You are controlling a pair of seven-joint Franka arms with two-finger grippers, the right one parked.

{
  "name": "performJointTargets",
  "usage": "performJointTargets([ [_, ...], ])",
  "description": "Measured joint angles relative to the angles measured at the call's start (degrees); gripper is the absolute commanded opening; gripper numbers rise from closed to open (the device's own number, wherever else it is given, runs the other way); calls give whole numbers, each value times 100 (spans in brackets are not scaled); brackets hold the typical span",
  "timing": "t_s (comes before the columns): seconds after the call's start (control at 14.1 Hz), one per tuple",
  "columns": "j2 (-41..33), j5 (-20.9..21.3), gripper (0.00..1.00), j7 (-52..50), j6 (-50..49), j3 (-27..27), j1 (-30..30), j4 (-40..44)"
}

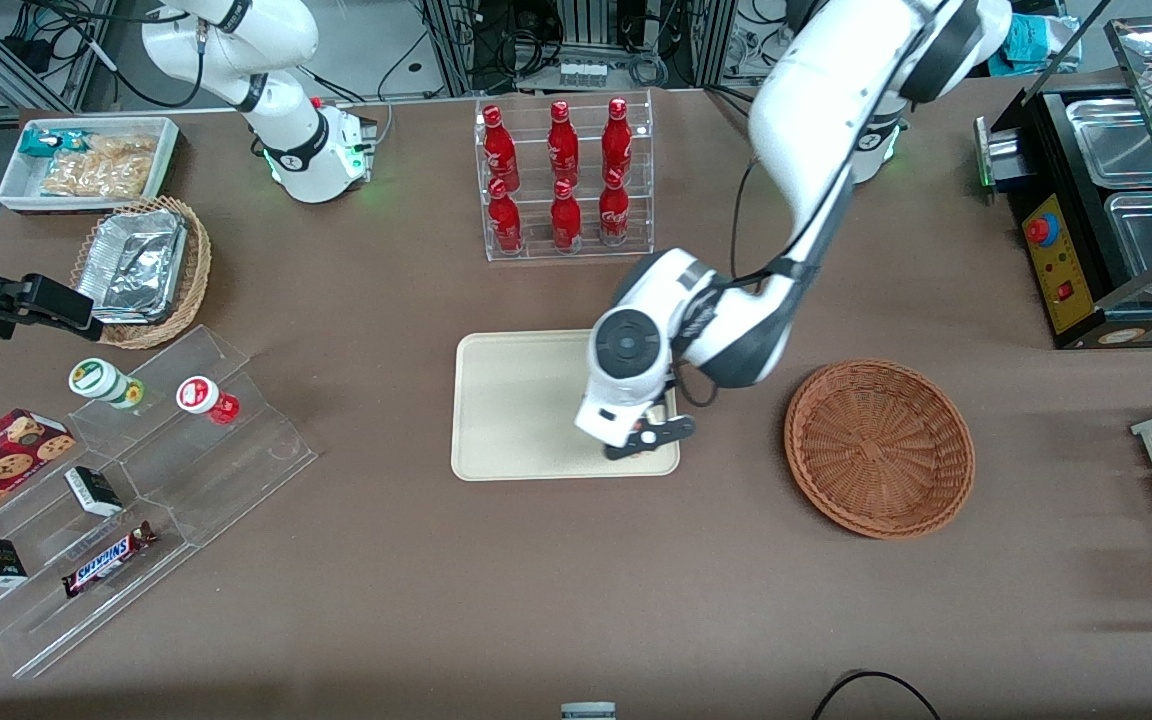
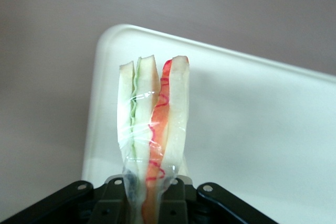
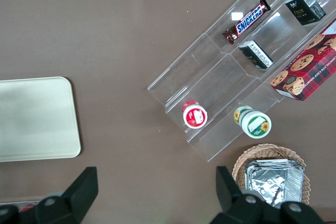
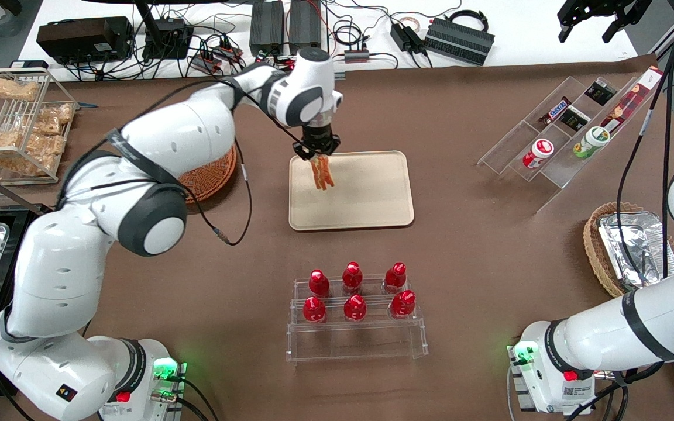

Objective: Place sandwich from basket to tray
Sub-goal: 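Carry the sandwich to the cream tray and lower it onto it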

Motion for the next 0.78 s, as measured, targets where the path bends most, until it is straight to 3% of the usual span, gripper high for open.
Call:
performJointTargets([
  [0.42,479,43,19,886,237,-300,-307,264],
  [0.57,537,141,25,1210,238,-299,-332,266],
  [0.64,570,160,30,1287,238,-295,-330,268],
  [0.71,599,171,43,1319,238,-292,-328,269],
  [0.78,624,176,65,1333,239,-291,-328,269],
])
